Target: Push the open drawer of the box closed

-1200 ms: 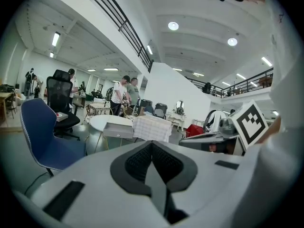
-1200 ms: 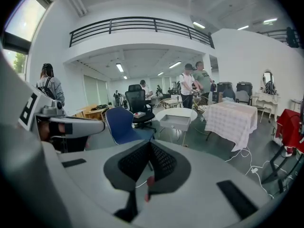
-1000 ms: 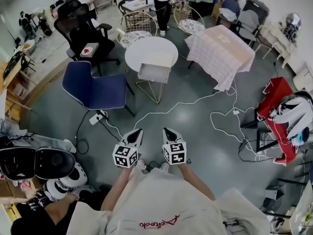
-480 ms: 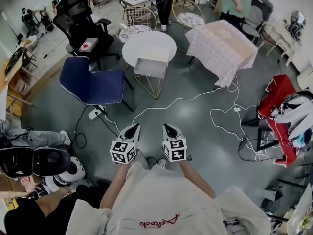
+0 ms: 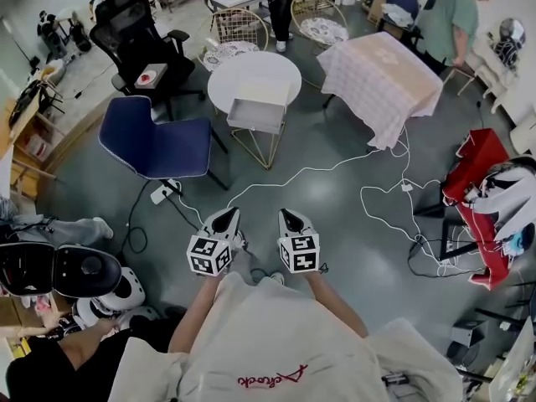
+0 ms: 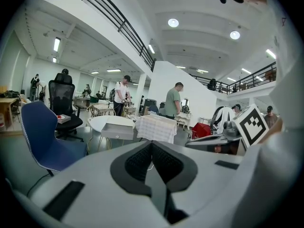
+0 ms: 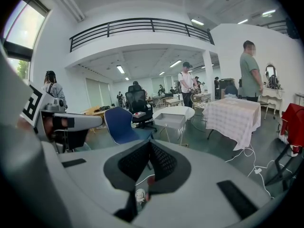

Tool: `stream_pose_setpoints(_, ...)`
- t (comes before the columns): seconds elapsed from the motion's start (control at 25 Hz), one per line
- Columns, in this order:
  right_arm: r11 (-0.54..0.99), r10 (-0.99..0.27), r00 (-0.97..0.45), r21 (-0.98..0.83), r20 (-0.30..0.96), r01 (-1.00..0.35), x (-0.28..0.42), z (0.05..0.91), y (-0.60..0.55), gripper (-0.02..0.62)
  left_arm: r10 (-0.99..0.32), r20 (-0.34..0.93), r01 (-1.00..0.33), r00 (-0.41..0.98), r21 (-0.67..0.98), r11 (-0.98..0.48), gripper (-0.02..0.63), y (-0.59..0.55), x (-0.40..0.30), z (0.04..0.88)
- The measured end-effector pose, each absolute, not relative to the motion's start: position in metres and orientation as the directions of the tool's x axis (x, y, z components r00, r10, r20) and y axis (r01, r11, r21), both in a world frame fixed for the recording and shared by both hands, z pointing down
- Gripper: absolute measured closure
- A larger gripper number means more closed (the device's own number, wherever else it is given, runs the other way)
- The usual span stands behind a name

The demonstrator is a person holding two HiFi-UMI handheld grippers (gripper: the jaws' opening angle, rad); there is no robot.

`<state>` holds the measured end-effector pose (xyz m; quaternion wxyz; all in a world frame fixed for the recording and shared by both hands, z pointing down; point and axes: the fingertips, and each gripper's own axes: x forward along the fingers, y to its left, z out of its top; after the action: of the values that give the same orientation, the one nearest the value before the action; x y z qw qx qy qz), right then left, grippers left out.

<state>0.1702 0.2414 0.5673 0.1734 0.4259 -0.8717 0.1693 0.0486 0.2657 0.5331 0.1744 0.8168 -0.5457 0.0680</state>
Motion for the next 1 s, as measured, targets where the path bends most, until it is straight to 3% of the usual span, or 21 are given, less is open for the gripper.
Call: stream_pose_setpoints(1.0, 0.518, -0.688, -0.489, -0.109, 0.537, -0.848, 0.089, 0.606, 0.09, 0.578, -0.808, 0.311, -0.861, 0.5, 0.275, -0.427, 0.592, 0.091, -0.034, 0.569)
